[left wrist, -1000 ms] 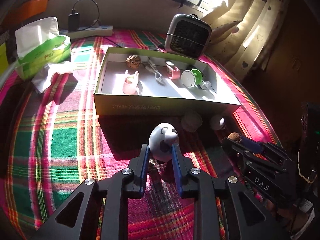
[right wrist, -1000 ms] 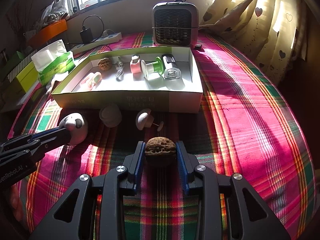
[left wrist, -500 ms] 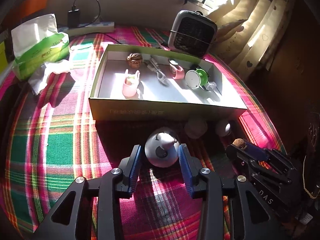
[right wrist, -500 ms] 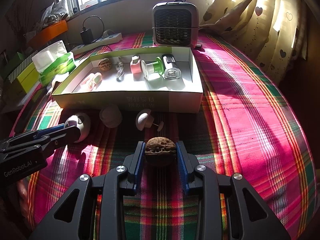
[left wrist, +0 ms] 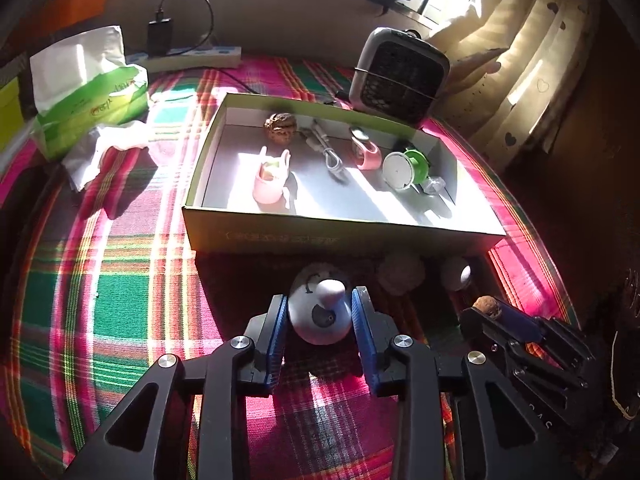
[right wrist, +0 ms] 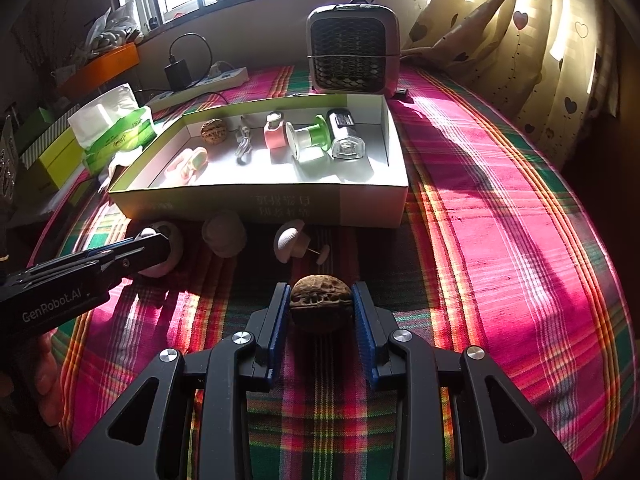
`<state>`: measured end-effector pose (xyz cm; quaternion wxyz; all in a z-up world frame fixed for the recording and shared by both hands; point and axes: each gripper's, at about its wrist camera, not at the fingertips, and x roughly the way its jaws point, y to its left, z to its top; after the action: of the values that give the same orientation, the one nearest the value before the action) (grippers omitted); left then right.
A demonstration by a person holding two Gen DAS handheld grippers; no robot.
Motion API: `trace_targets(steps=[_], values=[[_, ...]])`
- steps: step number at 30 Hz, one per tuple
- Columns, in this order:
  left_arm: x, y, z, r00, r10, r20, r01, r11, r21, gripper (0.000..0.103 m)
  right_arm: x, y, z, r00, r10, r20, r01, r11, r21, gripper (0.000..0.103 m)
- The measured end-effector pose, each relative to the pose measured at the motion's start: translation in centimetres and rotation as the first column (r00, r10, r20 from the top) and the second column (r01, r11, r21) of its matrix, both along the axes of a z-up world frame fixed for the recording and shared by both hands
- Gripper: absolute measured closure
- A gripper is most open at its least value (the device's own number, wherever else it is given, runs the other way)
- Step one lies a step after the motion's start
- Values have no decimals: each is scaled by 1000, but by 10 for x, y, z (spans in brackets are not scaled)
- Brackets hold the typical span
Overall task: Organize objects
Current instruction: 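Close the left gripper on the white round gadget while the right holds the walnut, then lift the white gadget with the left gripper toward the box while the right carries the walnut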
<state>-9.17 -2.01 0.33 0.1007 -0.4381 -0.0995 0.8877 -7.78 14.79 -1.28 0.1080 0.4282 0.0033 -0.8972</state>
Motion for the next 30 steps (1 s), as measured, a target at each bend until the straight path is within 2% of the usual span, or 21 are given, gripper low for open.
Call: trace_targets(steps=[9,16,19,21,30], values=[[9,7,6,999,-29,-41,26,997,-72,79,0,-1,0,1000,-1,-3,1,1000,16,71],[12,4,7,998,-36,-53,32,997,-70,79,0,-2,1,1000,-2,-5,2,1000,30,71],[16,4,12,996,-31,-84,22,994,-103,79,1,-2,2,1000,-2,-11,2,1000,26,71],[17,3,14,996,-36,-86,28,995,-91,79,2,-2,3,1000,2,-17,-2,1000,21,71],[21,3,22,994,-24,-103,14,995,-103,79,1,-8,11,996,68,-53,-69,998,-12,71]])
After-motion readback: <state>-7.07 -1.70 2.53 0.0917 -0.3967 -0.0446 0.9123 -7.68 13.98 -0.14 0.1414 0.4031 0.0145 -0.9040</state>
